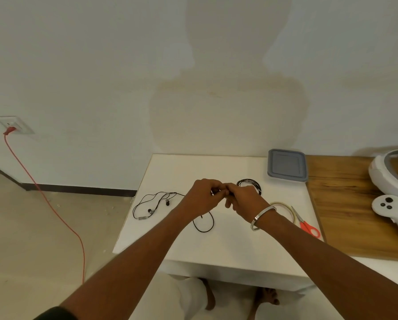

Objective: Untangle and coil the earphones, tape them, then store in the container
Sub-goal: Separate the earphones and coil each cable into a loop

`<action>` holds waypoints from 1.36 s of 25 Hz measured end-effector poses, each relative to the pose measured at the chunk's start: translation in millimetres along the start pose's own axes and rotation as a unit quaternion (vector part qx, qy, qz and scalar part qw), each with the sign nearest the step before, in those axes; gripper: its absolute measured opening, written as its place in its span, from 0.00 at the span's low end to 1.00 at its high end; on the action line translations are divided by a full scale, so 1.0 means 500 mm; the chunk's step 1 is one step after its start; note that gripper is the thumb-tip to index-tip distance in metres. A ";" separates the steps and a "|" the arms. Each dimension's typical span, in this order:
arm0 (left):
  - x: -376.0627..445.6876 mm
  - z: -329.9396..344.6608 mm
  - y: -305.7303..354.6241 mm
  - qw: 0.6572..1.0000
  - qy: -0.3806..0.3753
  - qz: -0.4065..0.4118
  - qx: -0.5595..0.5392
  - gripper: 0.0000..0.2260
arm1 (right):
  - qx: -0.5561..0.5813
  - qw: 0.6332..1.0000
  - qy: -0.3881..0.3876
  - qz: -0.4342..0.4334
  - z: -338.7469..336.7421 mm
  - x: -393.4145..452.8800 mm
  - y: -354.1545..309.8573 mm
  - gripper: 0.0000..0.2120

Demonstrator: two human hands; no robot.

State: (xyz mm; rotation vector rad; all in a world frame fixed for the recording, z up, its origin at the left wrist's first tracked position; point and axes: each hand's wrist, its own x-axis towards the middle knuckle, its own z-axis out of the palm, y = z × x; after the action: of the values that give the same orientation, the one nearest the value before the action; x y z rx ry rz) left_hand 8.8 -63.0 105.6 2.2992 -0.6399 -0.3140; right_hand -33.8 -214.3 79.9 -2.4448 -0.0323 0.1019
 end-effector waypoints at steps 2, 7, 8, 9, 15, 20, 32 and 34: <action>0.001 0.005 -0.004 1.000 -0.001 -0.013 0.005 0.08 | 0.019 0.998 0.015 0.050 0.004 0.001 0.014 0.15; -0.005 -0.003 -0.015 0.999 -0.019 -0.046 -0.009 0.08 | -0.095 0.994 0.014 0.046 -0.007 -0.013 0.043 0.15; -0.006 -0.006 -0.016 0.999 -0.020 -0.046 -0.008 0.08 | -0.116 0.992 0.021 0.044 -0.009 -0.015 0.048 0.15; -0.006 -0.008 -0.016 0.999 -0.020 -0.046 -0.010 0.08 | -0.123 0.990 0.023 0.058 -0.008 -0.015 0.054 0.14; 0.001 -0.001 -0.010 0.999 -0.020 -0.025 -0.005 0.07 | -0.116 0.992 -0.002 0.058 -0.004 -0.026 0.042 0.14; 0.009 0.000 -0.004 1.000 -0.013 0.004 0.022 0.07 | -0.086 0.996 0.009 -0.030 -0.006 -0.021 0.003 0.14; -0.005 -0.020 -0.013 0.998 -0.024 -0.032 0.040 0.09 | -0.256 0.965 0.040 0.026 -0.012 -0.008 0.031 0.18; -0.011 -0.028 -0.018 0.998 -0.025 -0.047 0.039 0.10 | -0.269 0.961 0.038 0.056 -0.020 -0.010 0.038 0.19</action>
State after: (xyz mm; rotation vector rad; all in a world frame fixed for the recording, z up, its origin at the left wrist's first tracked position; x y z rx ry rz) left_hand 13.1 -46.5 109.6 2.4068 -0.5787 -0.3975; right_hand -38.2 -235.6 75.9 -2.9926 0.1292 0.0542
